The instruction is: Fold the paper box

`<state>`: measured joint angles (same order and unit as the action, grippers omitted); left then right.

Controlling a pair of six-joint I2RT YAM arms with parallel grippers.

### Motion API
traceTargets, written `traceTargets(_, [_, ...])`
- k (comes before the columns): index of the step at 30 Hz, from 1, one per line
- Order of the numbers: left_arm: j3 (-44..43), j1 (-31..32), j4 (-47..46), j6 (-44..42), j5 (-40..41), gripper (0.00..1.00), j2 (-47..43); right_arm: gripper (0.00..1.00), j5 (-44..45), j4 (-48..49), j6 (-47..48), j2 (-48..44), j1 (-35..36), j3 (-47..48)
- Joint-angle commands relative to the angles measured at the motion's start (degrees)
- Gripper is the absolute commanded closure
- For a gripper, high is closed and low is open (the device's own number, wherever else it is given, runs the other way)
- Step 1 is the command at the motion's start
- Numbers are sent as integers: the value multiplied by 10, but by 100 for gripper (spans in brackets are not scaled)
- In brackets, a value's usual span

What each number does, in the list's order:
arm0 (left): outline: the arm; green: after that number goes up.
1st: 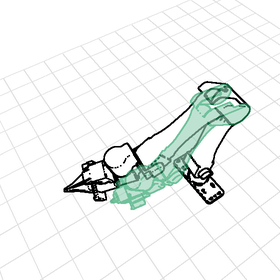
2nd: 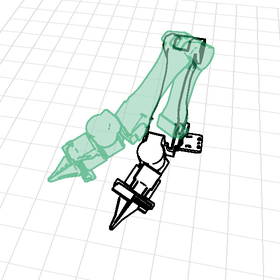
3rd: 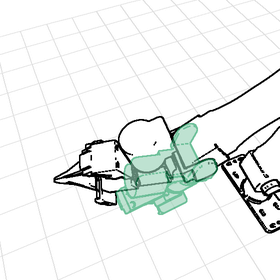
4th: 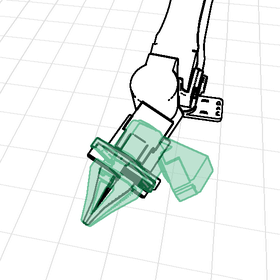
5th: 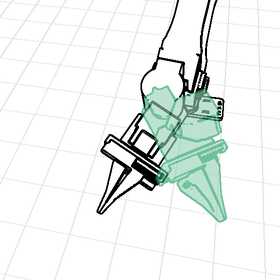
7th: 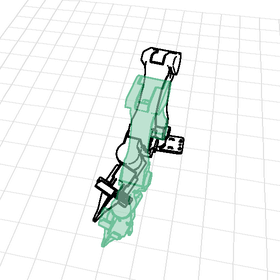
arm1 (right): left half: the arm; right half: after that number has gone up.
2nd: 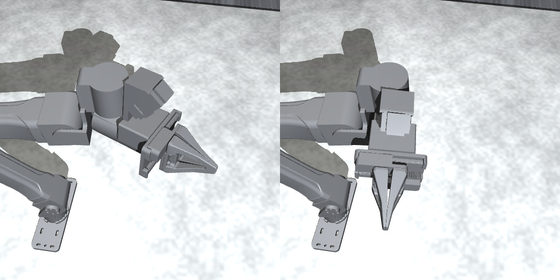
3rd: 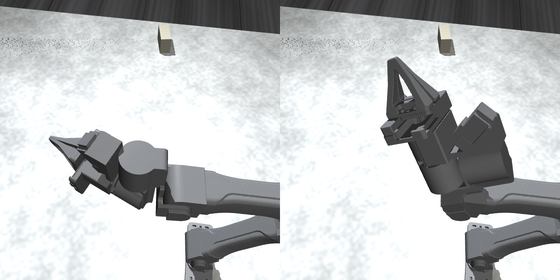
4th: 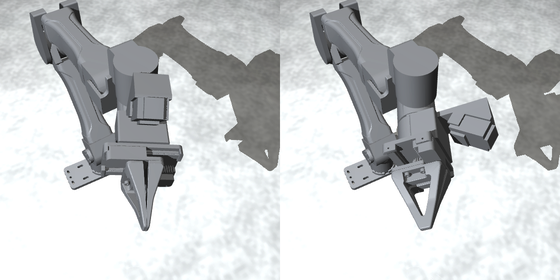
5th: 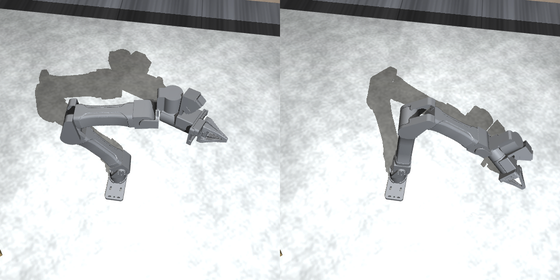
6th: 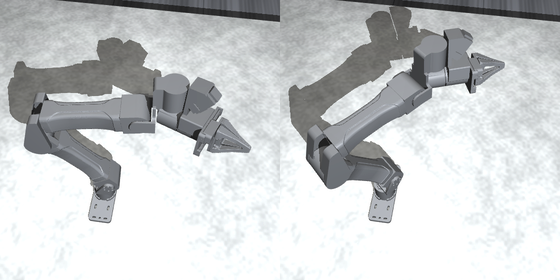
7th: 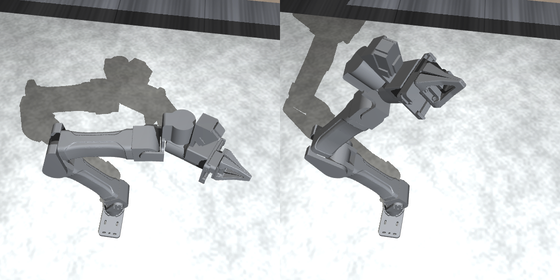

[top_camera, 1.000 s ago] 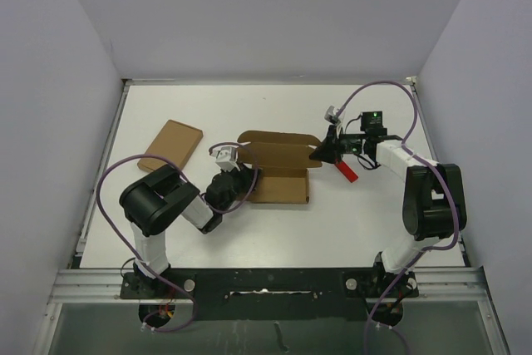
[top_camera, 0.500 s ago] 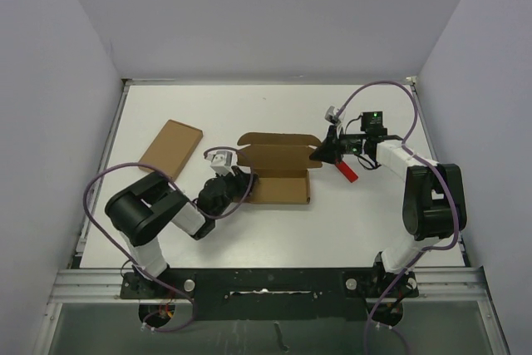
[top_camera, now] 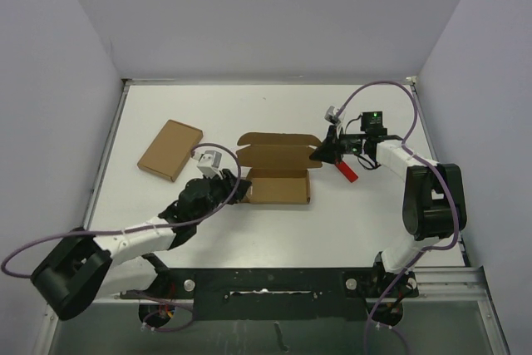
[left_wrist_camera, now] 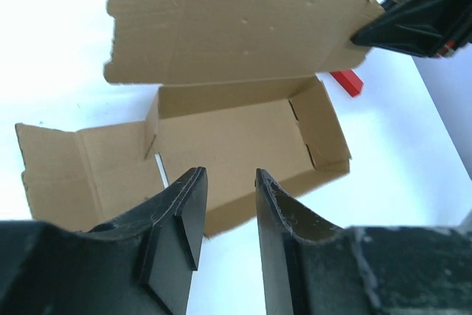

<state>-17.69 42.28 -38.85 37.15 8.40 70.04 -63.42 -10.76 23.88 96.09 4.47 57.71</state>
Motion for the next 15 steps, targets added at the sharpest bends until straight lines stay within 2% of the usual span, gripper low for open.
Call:
traceTargets(1, [-10, 1, 188, -7, -71, 67, -111, 100, -8, 12, -1, -13, -4, 6])
traceTargets(5, [-45, 0, 332, -2, -103, 65, -187, 100, -7, 11, -2, -14, -4, 6])
traceTargets(9, [-97, 0, 481, 6, -111, 70, -209, 100, -7, 13, -4, -15, -4, 6])
traceTargets(12, [-117, 1, 560, 18, -113, 81, -206, 100, -7, 13, -4, -15, -5, 6])
traceTargets(15, [-119, 1, 587, 24, -109, 89, -196, 100, -9, 14, -5, -15, -4, 6])
